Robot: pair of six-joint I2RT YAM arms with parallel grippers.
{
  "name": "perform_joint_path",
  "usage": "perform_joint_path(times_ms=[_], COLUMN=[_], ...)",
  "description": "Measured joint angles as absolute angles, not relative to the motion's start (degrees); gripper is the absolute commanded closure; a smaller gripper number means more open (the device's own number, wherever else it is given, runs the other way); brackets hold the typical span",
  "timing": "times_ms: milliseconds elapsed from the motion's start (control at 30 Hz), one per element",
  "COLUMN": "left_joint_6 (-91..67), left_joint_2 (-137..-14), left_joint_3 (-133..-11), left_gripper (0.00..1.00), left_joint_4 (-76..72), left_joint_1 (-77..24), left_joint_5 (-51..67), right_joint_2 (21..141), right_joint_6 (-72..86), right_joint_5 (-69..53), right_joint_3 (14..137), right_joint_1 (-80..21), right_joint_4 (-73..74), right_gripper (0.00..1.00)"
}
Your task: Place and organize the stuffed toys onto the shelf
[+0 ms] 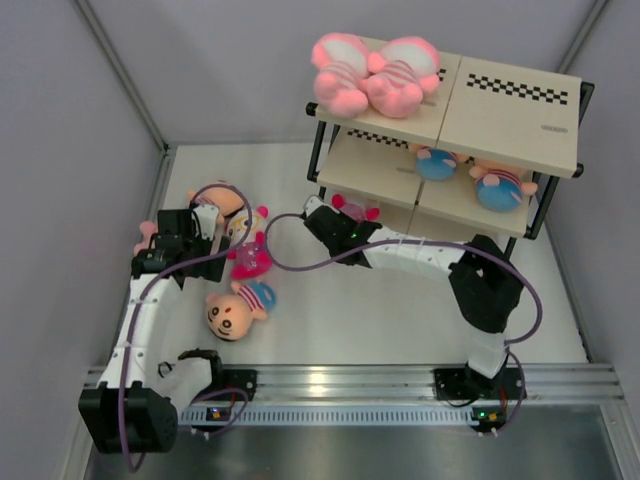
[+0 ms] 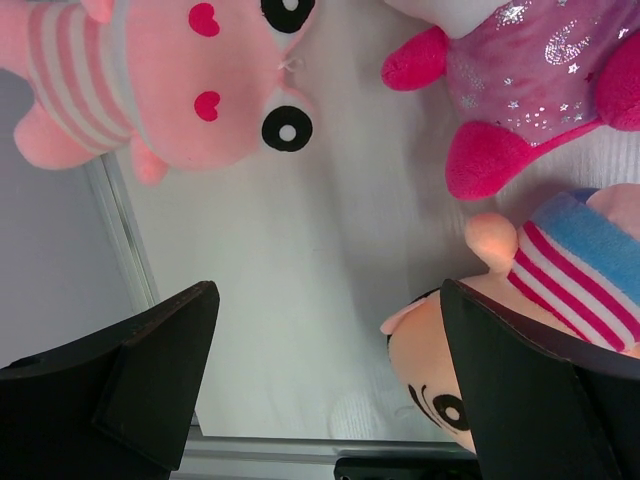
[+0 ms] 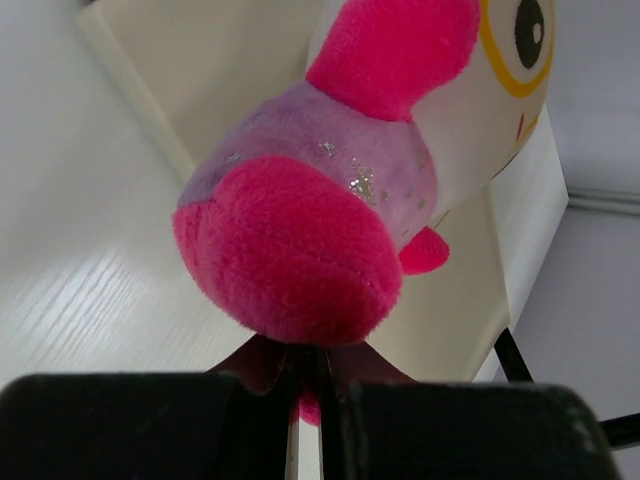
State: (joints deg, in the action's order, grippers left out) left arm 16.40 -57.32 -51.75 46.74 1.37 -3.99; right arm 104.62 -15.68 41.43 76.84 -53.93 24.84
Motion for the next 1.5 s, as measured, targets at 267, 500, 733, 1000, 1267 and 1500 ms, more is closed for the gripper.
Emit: perform_joint_path(times_ms=[267, 500, 733, 1000, 1267, 1500], left_joint_6=[16.4, 16.4, 16.4, 19.2, 22.9, 22.5], left_joint_2=[-56.8, -56.9, -57.1, -61.4, -79.4, -93.6], left_joint_3=[-51.7, -51.7, -51.7, -52.1, -59.6, -66.2], left_gripper=[0.01, 0.01, 0.01, 0.03, 0.01, 0.07], left_joint_4=[46.8, 46.8, 46.8, 47.0, 46.5, 45.5], left_joint_1=[1.4, 1.4, 1.4, 1.3, -3.0, -5.4], left_joint_5=[-3.9, -3.9, -3.9, -3.2, -0.5, 2.6], right_joint_2=[113.8, 116.5, 115.8, 107.1, 91.3, 81.9], right_joint_6=[-14.2, -15.2, -16.2, -18.0, -16.5, -14.1], right_joint_5=[47.1, 51.1, 52.8, 54.0, 49.2, 47.2], right_joint_3=[79.9, 80.8, 79.4, 73.7, 68.9, 64.0], right_joint_1=[-50.6, -50.3, -50.9, -54.8, -58.0, -59.7], right_joint_4=[21.1, 15.9, 14.3, 14.2, 13.8, 13.2], right_gripper=[0.94, 0.61, 0.36, 0.22, 0.2, 0.2])
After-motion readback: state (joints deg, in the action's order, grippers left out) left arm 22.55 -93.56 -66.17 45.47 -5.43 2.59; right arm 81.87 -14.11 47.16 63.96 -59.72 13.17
